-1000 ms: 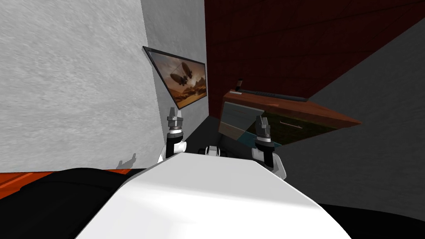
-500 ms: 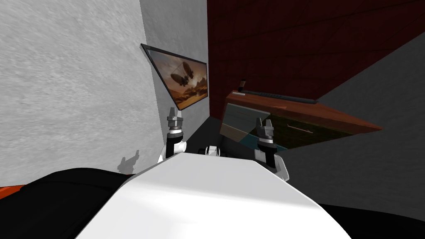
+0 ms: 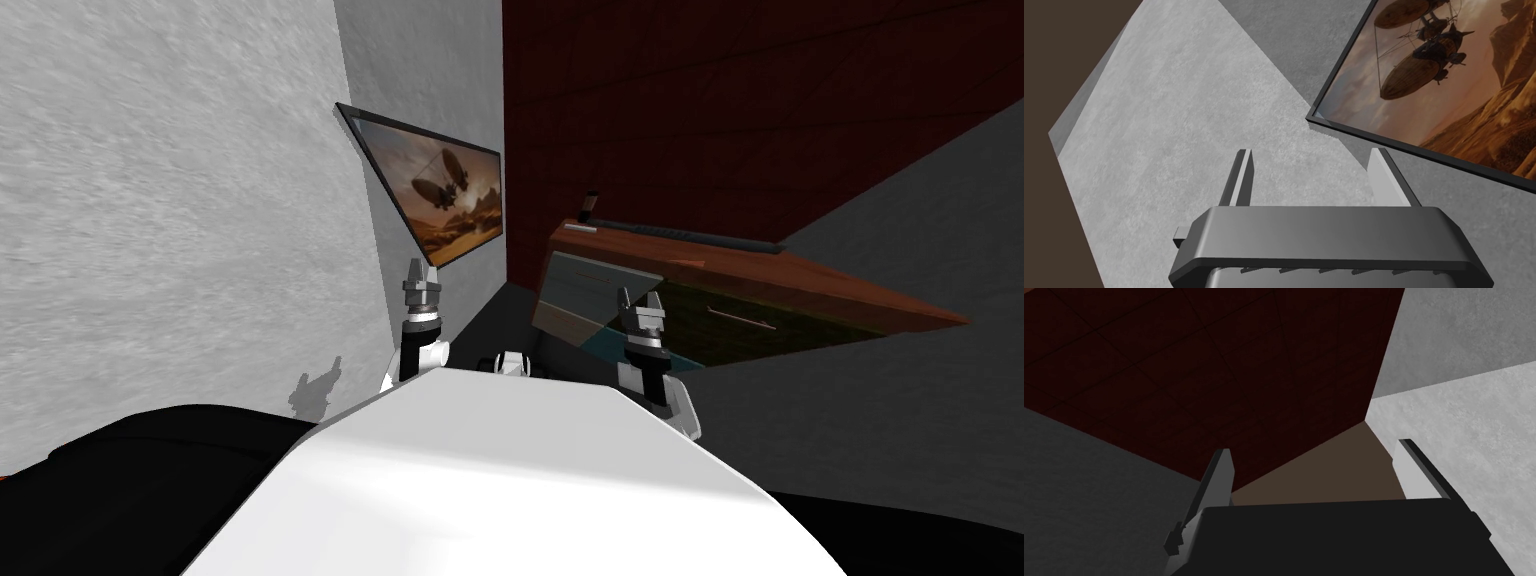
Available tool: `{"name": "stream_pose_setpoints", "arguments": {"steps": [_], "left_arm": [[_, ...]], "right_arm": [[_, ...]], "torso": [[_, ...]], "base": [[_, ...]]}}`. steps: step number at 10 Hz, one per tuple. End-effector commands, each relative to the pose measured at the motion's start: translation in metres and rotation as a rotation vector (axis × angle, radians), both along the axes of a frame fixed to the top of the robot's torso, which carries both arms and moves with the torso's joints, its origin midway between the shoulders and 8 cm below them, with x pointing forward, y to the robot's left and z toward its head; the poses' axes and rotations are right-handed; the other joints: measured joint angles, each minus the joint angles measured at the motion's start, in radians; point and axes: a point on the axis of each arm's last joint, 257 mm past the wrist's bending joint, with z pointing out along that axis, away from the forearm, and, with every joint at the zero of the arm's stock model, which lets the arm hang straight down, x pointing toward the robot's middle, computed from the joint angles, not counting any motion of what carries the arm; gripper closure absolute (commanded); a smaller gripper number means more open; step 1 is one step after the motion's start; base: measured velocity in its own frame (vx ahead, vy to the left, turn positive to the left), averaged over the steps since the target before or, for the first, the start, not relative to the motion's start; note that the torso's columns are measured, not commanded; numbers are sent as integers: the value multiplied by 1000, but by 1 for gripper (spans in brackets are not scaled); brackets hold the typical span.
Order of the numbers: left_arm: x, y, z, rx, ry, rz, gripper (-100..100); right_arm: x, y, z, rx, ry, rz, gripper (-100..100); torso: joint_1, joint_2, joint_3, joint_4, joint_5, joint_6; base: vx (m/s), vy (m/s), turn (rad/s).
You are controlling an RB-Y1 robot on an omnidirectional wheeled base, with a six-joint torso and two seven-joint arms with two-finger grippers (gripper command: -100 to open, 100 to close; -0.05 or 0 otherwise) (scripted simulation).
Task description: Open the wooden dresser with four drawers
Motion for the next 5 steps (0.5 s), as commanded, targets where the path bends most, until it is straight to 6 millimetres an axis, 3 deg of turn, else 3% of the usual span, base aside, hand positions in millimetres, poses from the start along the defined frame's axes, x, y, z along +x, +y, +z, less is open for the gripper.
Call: {"name": "stream_pose_setpoints", "arguments": {"steps": [1,3,4,5], "left_arm": [[0,0,0,0,0,0,0],[0,0,0,0,0,0,0],[0,0,0,0,0,0,0],[0,0,0,0,0,0,0]], "right_arm": [[1,-22,-16,-89,41,-89,-100],[1,-22,-16,-115,42,-106,-100],[0,-36,-27,-165,72,-159,-100],[0,-36,-27,-180,73,-168,-100]], "torso": [[-2,1,0,0,0,0],[-4,3,2,1,-1,0],[-6,5,3,1,-2,0],[-3,3,2,1,-1,0]], "base": [[100,87,11],[63,40,2],[64,45,13],[75,46,1]]}}
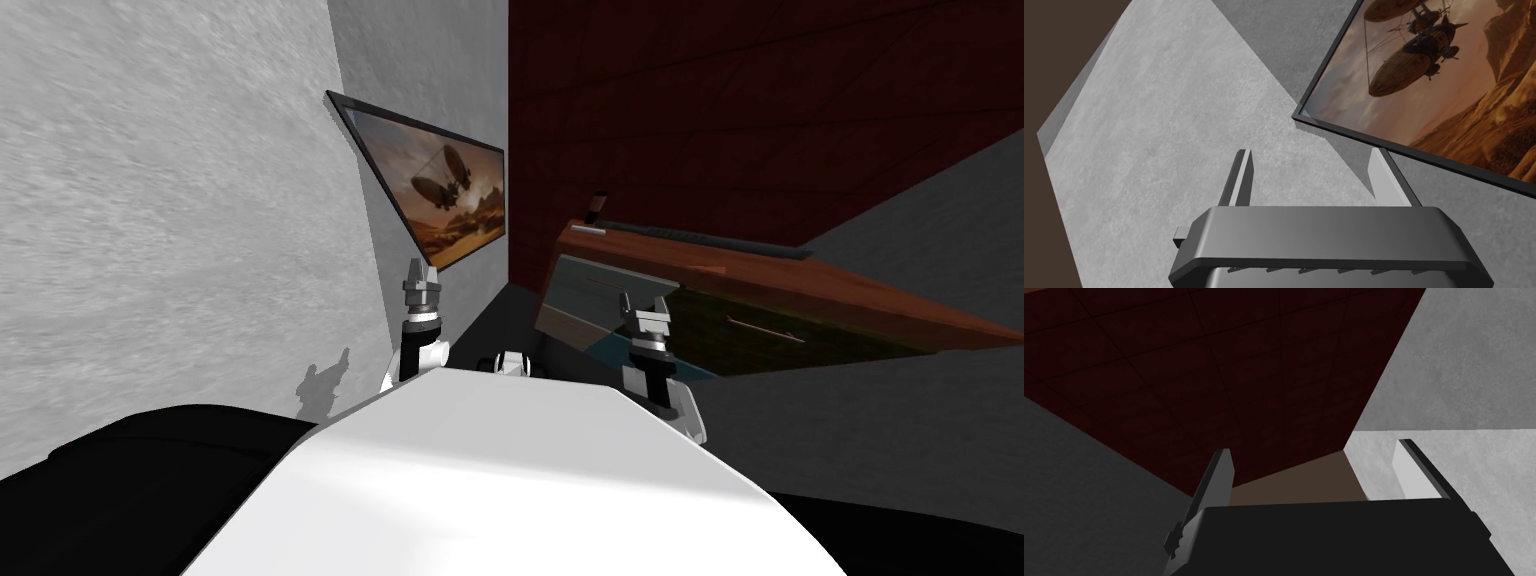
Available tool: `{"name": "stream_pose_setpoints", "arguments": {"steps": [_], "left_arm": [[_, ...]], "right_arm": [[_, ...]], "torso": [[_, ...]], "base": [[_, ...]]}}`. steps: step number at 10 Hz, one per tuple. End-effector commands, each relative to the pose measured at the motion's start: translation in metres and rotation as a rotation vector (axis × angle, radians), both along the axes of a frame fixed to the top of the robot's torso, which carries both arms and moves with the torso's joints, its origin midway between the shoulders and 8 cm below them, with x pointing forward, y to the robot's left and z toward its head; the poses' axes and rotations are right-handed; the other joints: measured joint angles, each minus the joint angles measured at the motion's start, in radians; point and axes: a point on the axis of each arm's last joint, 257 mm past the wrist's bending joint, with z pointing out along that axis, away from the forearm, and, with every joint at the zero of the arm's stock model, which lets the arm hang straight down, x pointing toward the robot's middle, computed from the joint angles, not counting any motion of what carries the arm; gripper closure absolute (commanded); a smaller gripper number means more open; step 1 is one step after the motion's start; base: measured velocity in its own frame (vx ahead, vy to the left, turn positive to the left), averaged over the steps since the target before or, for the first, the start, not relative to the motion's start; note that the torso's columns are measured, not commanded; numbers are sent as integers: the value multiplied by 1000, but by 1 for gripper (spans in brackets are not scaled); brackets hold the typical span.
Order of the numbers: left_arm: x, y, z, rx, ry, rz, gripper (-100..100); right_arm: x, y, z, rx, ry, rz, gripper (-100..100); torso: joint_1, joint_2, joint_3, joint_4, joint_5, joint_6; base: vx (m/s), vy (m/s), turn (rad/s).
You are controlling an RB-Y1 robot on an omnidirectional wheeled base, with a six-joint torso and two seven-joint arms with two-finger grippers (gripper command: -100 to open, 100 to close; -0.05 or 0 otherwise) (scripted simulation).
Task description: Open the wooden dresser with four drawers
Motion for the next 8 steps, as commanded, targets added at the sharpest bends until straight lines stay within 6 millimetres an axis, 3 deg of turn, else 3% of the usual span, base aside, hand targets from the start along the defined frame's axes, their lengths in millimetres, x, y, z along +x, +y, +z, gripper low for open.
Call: {"name": "stream_pose_setpoints", "arguments": {"steps": [1,4,7,8], "left_arm": [[0,0,0,0,0,0,0],[0,0,0,0,0,0,0],[0,0,0,0,0,0,0],[0,0,0,0,0,0,0]], "right_arm": [[-1,-22,-16,-85,46,-85,-100],[-2,-37,-27,-169,83,-158,-100],[-6,-66,-50,-265,154,-257,-100],[-6,-66,-50,-289,157,-269,-100]], "torso": [[1,-1,-1,-1,1,0],[2,-3,-2,-1,1,0],[0,0,0,0,0,0],[1,-2,-1,0,1,0]], "base": [[94,60,11],[102,69,6],[93,78,8],[86,72,3]]}}
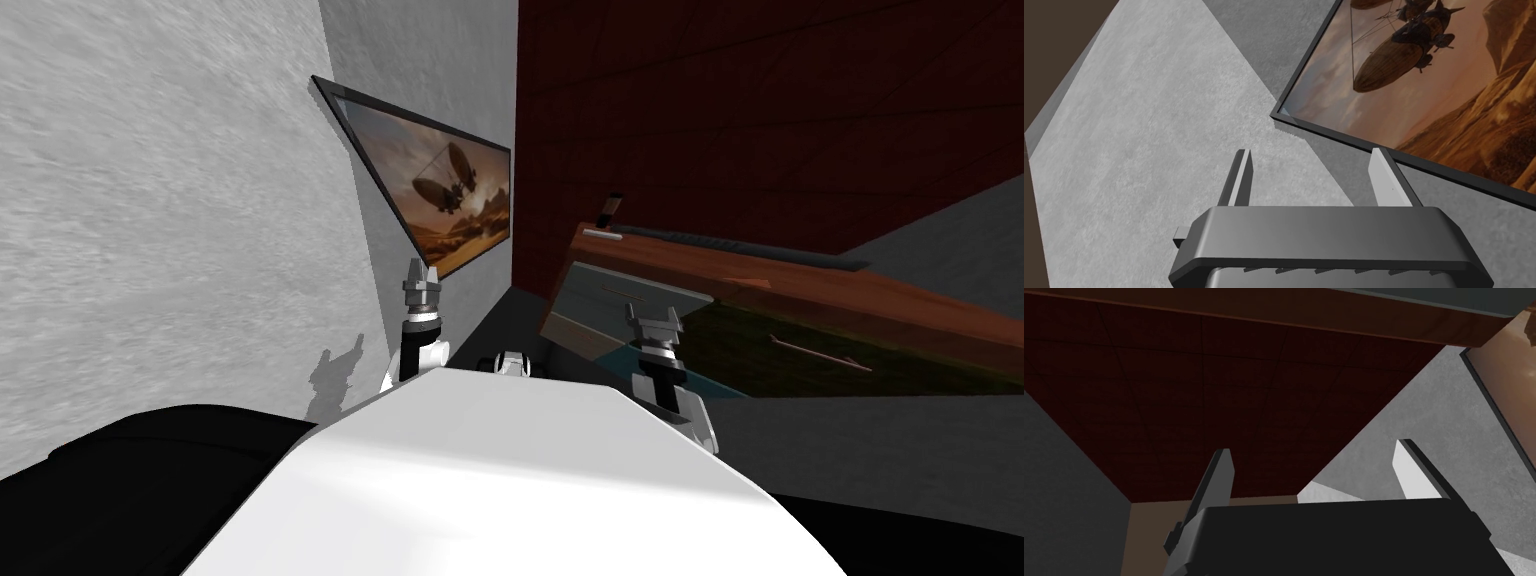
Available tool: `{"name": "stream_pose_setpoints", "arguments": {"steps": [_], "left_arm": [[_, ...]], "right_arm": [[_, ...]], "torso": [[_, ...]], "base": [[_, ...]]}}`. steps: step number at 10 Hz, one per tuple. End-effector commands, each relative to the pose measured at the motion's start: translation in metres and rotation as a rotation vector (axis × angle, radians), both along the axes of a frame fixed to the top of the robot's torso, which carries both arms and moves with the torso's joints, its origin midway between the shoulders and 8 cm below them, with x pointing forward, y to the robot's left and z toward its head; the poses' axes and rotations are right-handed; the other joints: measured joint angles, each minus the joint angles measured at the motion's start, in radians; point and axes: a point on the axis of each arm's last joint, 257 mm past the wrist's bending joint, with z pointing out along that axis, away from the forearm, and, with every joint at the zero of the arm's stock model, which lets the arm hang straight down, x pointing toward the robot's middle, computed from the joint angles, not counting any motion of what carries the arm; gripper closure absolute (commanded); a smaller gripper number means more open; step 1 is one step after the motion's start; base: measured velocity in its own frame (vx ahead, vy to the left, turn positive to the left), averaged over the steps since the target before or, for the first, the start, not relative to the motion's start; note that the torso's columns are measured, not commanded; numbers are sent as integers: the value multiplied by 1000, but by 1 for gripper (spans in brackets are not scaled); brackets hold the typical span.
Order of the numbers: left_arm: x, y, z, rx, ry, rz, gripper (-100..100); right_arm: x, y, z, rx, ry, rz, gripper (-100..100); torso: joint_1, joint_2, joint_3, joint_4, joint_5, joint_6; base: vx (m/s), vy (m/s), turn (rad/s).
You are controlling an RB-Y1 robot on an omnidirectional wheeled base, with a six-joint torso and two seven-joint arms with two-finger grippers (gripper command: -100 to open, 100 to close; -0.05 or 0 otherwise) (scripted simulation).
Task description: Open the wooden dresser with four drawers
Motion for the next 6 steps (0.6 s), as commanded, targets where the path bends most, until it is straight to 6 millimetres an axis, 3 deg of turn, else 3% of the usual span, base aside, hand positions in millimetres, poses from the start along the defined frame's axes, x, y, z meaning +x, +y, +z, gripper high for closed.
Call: {"name": "stream_pose_setpoints", "arguments": {"steps": [1,6], "left_arm": [[0,0,0,0,0,0,0],[0,0,0,0,0,0,0]], "right_arm": [[-4,-21,-17,-78,56,-78,-100],[-13,-49,-38,-213,139,-187,-100]], "torso": [[-1,1,0,0,0,0],[0,0,0,0,0,0]], "base": [[81,63,8],[89,59,7]]}}
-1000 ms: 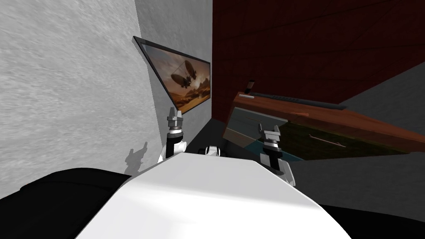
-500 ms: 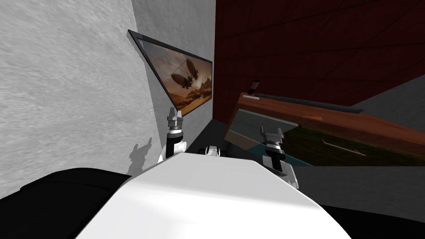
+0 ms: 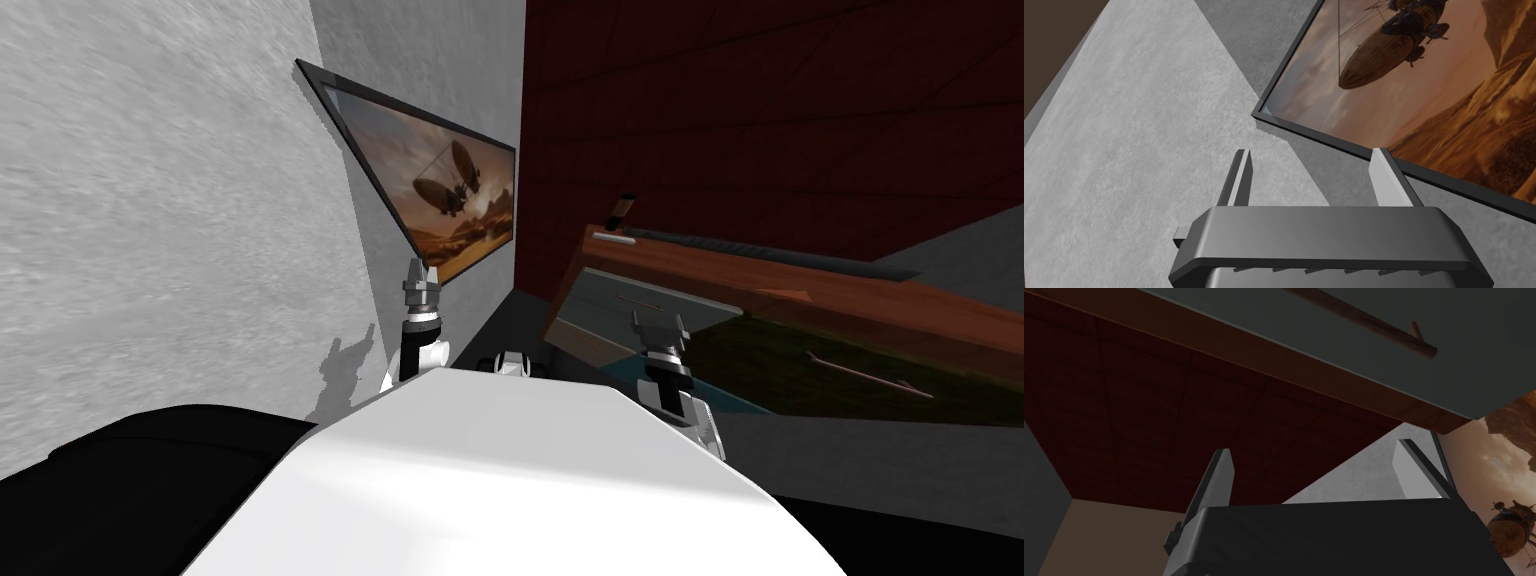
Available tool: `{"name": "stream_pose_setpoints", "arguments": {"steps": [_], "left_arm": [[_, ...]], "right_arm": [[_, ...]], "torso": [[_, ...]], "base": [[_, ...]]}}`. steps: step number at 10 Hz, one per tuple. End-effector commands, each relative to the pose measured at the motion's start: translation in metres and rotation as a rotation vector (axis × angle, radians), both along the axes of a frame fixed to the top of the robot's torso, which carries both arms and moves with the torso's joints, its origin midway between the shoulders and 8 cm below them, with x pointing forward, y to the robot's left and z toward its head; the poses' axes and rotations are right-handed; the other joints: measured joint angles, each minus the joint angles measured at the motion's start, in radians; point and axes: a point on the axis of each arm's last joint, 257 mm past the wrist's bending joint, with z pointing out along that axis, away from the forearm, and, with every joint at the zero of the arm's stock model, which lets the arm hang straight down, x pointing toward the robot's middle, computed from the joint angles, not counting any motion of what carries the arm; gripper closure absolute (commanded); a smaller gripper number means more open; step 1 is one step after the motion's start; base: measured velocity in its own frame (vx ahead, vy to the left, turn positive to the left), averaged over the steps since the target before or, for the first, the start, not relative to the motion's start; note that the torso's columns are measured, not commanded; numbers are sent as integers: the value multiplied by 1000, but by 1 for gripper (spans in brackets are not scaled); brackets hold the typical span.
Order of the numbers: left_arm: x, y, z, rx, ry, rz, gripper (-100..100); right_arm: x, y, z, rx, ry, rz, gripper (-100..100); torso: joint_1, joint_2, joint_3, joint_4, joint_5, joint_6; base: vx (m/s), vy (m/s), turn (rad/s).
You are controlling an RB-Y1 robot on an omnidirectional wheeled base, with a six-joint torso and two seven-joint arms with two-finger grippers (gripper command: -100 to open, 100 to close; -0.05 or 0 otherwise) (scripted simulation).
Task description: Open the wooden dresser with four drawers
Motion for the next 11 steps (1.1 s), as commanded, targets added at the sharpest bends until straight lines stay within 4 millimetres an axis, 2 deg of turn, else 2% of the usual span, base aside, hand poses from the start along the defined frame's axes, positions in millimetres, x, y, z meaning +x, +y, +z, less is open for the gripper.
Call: {"name": "stream_pose_setpoints", "arguments": {"steps": [1,2,3,6,8,9,11], "left_arm": [[0,0,0,0,0,0,0],[0,0,0,0,0,0,0],[0,0,0,0,0,0,0],[0,0,0,0,0,0,0],[0,0,0,0,0,0,0],[0,0,0,0,0,0,0],[0,0,0,0,0,0,0]], "right_arm": [[-9,-21,-15,-75,58,-68,-100],[-9,-21,-15,-93,63,-75,-100],[-14,-33,-24,-129,97,-111,-100],[-19,-45,-32,-187,136,-152,-100],[-29,-65,-45,-254,196,-210,-100],[-29,-65,-45,-271,201,-215,-100],[-38,-82,-53,-337,254,-262,-100]], "torso": [[-1,1,0,0,0,0],[-1,2,1,0,0,0],[-1,2,1,1,0,0],[-1,1,0,0,0,0],[-1,1,1,0,0,0],[1,-1,0,0,0,0],[-2,2,1,0,0,0]], "base": [[82,66,9],[72,62,2],[86,70,8],[73,52,5],[94,65,10],[96,54,-2],[82,53,10]]}}
